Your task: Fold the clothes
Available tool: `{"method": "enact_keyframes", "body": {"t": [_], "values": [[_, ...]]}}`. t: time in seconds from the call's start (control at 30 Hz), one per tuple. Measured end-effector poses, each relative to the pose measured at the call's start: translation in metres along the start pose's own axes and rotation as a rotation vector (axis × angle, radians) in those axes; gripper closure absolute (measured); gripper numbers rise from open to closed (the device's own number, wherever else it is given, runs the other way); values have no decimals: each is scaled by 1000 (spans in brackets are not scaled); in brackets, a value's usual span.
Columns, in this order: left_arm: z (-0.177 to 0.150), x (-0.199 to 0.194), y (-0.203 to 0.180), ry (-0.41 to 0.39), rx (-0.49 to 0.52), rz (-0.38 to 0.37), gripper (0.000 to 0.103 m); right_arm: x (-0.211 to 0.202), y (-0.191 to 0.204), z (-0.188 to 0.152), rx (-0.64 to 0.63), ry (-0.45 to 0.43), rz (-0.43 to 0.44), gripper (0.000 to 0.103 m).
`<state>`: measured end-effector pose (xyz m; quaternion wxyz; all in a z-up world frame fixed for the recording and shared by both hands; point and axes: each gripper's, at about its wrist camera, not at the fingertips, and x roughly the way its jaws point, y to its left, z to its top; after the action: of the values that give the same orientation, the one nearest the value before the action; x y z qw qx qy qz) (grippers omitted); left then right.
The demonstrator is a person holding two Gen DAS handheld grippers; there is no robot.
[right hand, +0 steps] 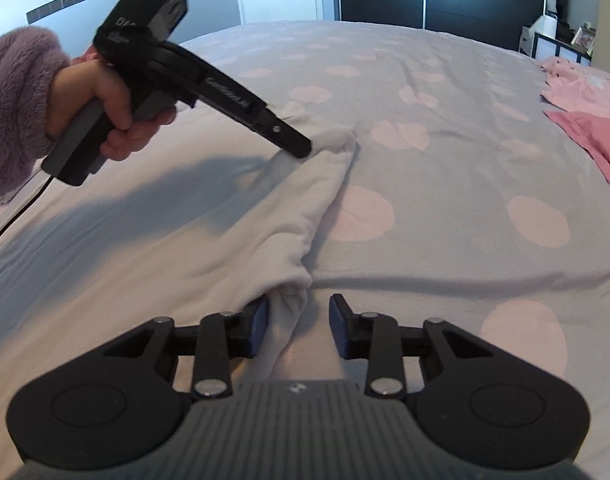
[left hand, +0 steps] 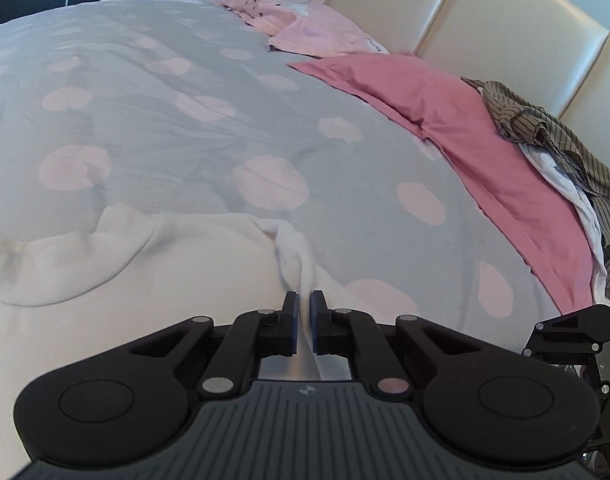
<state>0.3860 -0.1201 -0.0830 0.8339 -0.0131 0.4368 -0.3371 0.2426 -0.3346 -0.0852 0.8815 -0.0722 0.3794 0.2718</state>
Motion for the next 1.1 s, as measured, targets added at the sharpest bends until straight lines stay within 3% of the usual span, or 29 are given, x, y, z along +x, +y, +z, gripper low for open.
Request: {"method": "enact_keyframes", "body": {"t": [0.07, 0.13, 0.17, 0.3, 0.37, 0.4, 0.5, 0.57, 0.73, 0.9, 1.1], "values": [[1, -1, -1, -5, 2, 17, 99, 7, 1, 3, -12, -6, 0, 66], [3, -1, -2, -10, 4, 36, 102, 11, 1, 6, -19, -1, -5, 87], [5, -3, 1, -17, -10, 44, 102, 11, -1, 8, -17, 10, -11, 91], [6, -3, 16, 5, -33, 90, 103, 7, -21, 5, 71, 34, -25, 91], [1, -1, 18, 27, -38, 73, 102, 7, -28, 2, 122, 35, -9, 91], [-1, -2, 18, 29, -46, 67, 101, 7, -27, 3, 117, 38, -11, 91], [-5, -14, 16, -12, -68, 89, 81, 5, -24, 9, 107, 63, -13, 84], [-9, -25, 14, -16, -68, 105, 79, -3, -26, 12, 123, 66, -34, 76], [-29, -64, -3, -18, -34, 106, 79, -34, -20, 13, 98, 69, -89, 75], [-53, -118, -29, -24, -1, 110, 75, -67, 11, 14, 91, 105, -49, 74], [-80, -182, -58, -50, 26, 130, 68, -113, 75, -5, 67, 162, 5, 74]]}}
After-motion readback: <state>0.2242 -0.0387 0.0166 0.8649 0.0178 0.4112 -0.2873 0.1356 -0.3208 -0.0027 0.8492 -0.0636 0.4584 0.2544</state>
